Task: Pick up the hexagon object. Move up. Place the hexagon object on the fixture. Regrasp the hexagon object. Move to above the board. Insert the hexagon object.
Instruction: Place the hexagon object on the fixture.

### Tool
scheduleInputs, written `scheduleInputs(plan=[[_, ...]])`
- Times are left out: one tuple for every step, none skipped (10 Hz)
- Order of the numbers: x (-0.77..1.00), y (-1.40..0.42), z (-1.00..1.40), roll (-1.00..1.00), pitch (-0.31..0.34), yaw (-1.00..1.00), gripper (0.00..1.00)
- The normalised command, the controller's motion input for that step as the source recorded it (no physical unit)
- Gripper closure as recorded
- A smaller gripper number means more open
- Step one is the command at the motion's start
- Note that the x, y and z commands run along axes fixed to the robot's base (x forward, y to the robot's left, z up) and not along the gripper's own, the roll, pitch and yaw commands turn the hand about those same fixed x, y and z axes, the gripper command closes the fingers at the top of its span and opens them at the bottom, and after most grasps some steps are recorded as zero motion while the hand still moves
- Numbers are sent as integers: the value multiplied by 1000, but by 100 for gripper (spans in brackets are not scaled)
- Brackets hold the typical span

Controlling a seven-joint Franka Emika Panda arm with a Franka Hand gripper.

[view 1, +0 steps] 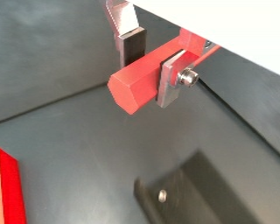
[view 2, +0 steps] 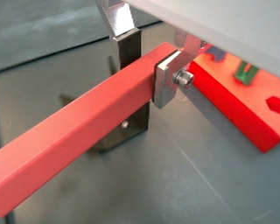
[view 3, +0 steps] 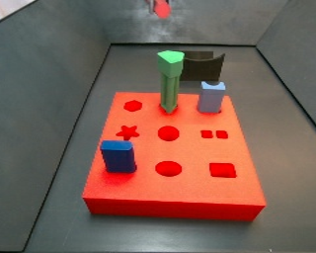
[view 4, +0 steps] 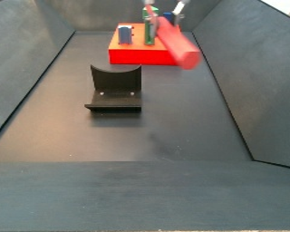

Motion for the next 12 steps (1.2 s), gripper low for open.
scheduleInputs(plan=[[1000, -360, -217, 229, -13, -706, 100], [1000, -335, -210, 194, 20, -486, 100], [1000, -302, -194, 177, 35, -316, 100], [1000, -265, -174, 138, 50, -172, 100], [1000, -240, -163, 124, 58, -109, 100], [1000, -212, -148, 122, 65, -66, 100], [1000, -181, -127, 125, 75, -29, 100], [1000, -160, -111, 127, 85, -8, 100], [1000, -139, -94, 129, 94, 7, 100], [1000, -117, -80, 129, 105, 18, 100], [1000, -93, -61, 129, 121, 27, 100], [193, 182, 737, -1000, 94, -39, 100]])
